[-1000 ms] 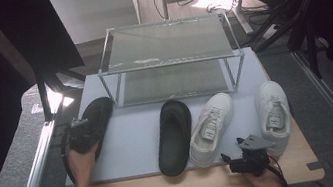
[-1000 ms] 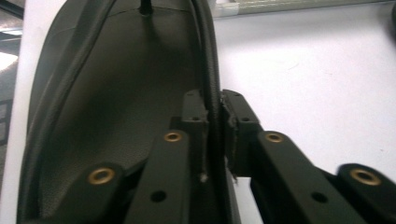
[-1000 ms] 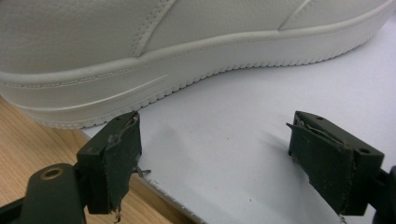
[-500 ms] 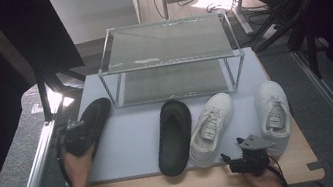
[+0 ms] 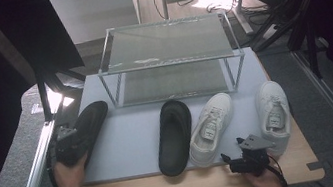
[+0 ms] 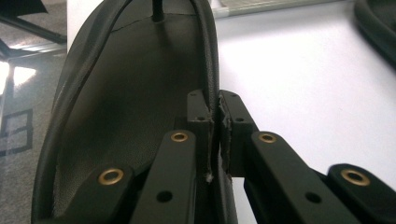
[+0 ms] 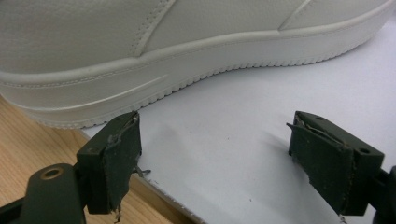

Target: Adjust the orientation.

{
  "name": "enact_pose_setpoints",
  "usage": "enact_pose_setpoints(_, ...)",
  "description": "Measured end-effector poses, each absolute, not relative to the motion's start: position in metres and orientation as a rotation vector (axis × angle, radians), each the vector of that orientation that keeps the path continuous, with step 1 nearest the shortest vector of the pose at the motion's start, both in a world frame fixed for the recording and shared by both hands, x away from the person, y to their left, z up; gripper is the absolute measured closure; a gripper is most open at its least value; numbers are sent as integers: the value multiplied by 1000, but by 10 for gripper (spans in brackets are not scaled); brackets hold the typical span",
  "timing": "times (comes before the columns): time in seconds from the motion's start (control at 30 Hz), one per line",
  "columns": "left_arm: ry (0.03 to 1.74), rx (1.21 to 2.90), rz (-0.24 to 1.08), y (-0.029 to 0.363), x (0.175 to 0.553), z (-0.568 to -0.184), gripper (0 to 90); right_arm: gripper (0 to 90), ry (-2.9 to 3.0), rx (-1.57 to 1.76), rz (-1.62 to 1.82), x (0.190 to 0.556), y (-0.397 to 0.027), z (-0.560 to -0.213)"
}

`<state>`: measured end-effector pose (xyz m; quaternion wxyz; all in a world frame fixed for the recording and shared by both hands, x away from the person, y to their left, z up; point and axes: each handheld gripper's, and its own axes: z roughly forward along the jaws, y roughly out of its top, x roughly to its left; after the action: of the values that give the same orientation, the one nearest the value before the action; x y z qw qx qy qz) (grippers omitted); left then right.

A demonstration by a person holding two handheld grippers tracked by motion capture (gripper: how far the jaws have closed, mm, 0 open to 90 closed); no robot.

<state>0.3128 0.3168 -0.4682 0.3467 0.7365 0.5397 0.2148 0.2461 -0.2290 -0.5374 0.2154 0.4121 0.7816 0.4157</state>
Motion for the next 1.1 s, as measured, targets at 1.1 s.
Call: enact_pose_setpoints(1.1, 1165, 2027, 487, 269, 279, -460, 836, 172, 2167, 1142, 1152, 246, -229, -537)
